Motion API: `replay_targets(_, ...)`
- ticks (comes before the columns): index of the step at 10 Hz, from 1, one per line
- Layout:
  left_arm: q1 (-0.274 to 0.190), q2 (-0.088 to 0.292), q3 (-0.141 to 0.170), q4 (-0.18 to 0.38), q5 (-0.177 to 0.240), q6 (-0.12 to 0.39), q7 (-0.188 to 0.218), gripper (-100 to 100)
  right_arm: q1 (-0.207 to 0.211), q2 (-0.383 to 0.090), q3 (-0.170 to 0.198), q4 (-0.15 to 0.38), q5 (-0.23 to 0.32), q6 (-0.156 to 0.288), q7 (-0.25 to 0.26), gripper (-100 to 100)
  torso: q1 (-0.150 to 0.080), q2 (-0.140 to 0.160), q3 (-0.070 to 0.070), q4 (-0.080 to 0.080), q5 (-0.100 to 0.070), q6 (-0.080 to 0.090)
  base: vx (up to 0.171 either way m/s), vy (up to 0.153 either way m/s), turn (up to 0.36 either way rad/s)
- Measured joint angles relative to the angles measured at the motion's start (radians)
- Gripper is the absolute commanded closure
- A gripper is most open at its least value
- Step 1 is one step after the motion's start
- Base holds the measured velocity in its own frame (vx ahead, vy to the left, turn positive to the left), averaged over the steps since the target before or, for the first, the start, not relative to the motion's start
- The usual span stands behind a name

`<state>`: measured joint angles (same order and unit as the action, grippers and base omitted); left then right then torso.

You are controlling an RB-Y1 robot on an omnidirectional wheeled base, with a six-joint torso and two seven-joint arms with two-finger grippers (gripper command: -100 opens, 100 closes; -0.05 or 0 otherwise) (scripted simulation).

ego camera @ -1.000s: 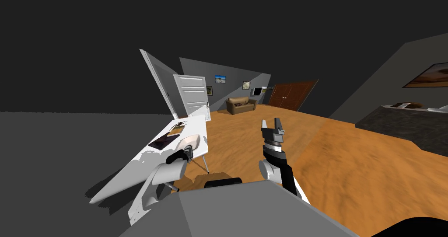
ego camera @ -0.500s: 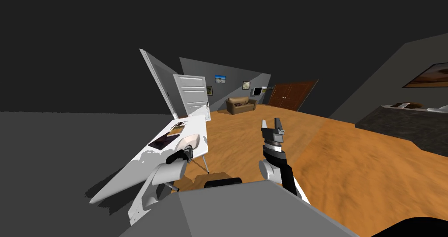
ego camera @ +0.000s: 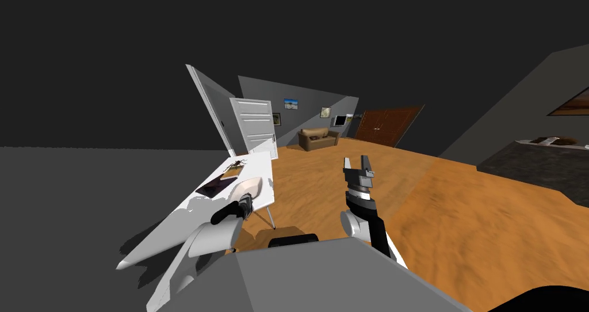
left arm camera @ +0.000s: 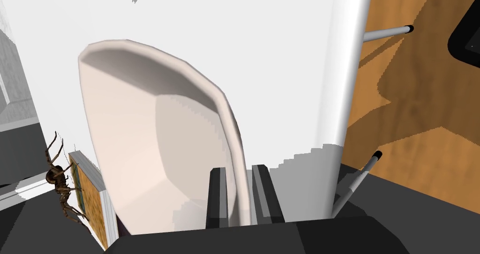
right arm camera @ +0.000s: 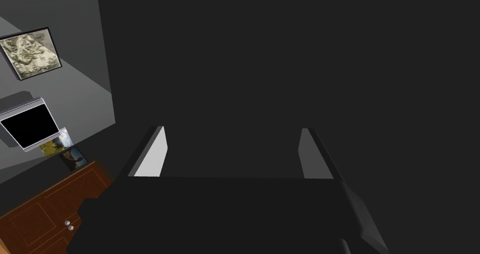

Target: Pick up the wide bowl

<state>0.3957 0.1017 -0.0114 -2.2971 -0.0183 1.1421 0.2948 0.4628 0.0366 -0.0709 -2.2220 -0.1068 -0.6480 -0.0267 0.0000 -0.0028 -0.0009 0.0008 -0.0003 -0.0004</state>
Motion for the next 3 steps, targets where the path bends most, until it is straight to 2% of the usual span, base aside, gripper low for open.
replay_targets(2,0.032,0.003,-0.012,-0.038,0.002,0.007,0.000,100,0.000,0.000,0.000,0.000,0.000,0.000,0.000,0,0.000,0.000,0.000,0.000,0.000,0.000,0.019,-0.002,0.014)
replay_targets(3,0.033,0.003,-0.012,-0.040,0.003,0.008,0.000,0,0.000,0.000,0.000,0.000,0.000,0.000,0.000,0,0.000,0.001,0.001,0.000,0.000,0.000,0.000,0.000,0.000)
